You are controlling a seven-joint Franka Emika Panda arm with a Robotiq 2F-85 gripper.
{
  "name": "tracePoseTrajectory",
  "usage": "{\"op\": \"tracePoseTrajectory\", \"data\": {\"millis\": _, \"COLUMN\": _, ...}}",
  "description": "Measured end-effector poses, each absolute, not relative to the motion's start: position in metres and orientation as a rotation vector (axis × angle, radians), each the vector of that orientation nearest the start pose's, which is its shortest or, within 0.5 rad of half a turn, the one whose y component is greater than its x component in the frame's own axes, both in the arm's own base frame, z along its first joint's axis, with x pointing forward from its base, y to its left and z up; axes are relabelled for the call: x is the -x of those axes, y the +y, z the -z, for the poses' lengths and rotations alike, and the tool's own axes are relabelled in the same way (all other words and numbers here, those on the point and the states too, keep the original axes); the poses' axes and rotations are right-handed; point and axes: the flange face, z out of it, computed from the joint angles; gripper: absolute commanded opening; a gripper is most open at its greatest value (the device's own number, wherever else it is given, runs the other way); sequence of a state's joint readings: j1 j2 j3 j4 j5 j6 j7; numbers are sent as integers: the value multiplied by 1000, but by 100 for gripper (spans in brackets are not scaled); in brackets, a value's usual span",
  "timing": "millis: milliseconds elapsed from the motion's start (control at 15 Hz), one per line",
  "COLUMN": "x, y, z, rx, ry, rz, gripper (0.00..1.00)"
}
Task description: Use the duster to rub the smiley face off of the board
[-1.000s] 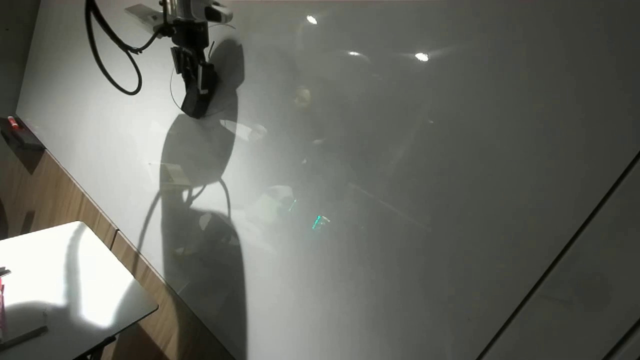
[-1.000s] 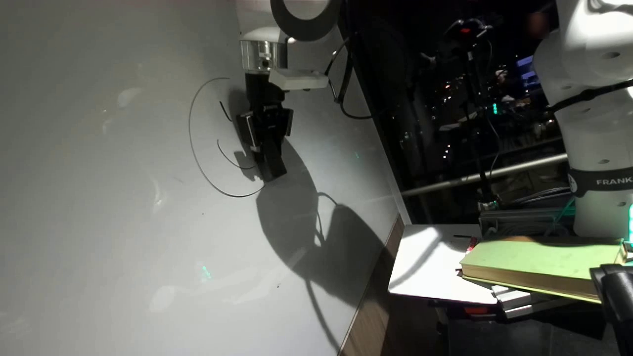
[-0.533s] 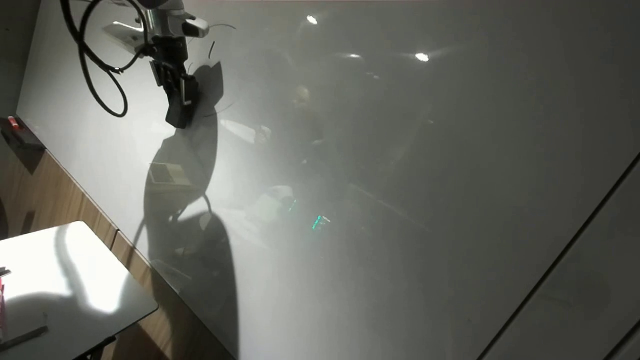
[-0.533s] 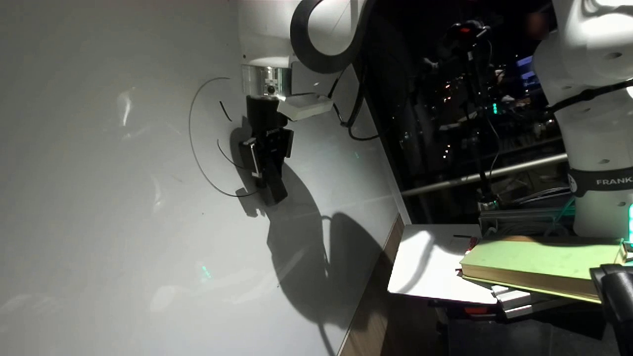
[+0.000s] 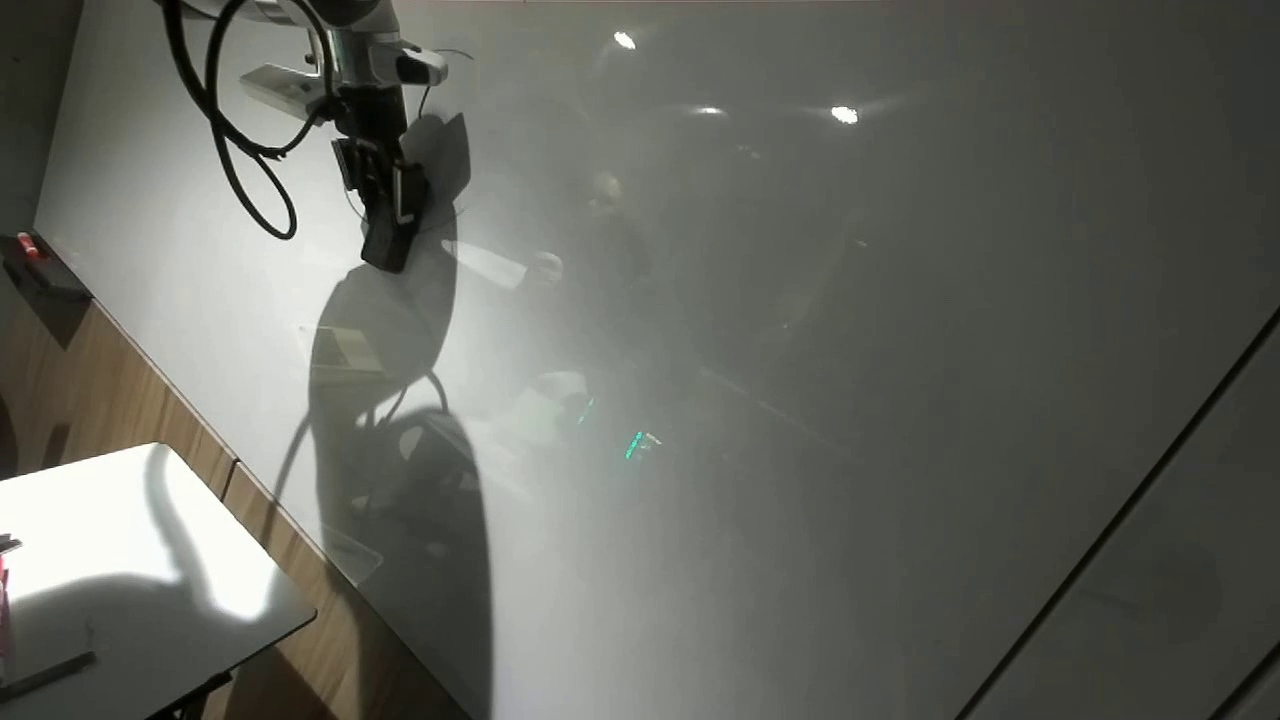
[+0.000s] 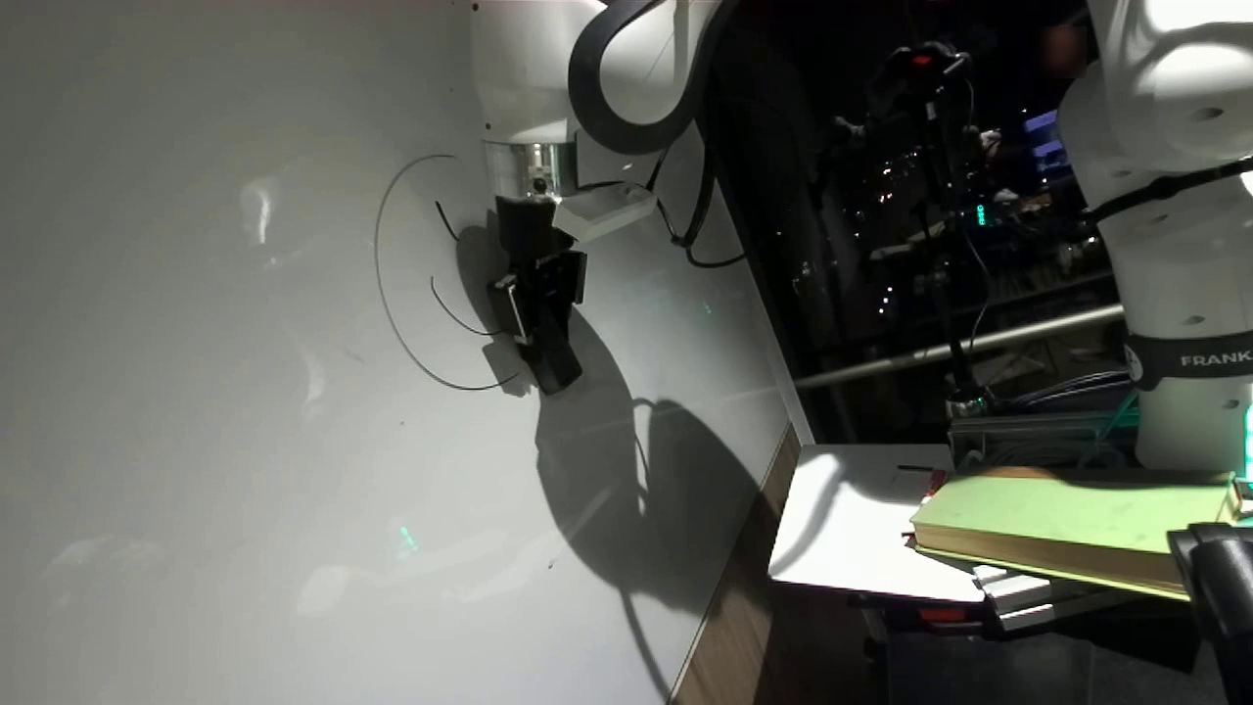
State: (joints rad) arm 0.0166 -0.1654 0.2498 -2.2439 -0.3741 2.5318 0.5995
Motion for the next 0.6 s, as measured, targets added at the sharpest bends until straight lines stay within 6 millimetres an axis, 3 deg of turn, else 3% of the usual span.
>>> {"op": "tracePoseTrajectory", "data": {"millis": 200, "x": -512, "y": 135, "z": -490, "rx": 3155, "ry": 147, "rz": 835, "gripper": 31}}
{"op": "tracePoseTrajectory", "data": {"millis": 600, "x": -511, "y": 84, "z": -524, "rx": 3202, "ry": 285, "rz": 834, "gripper": 31}}
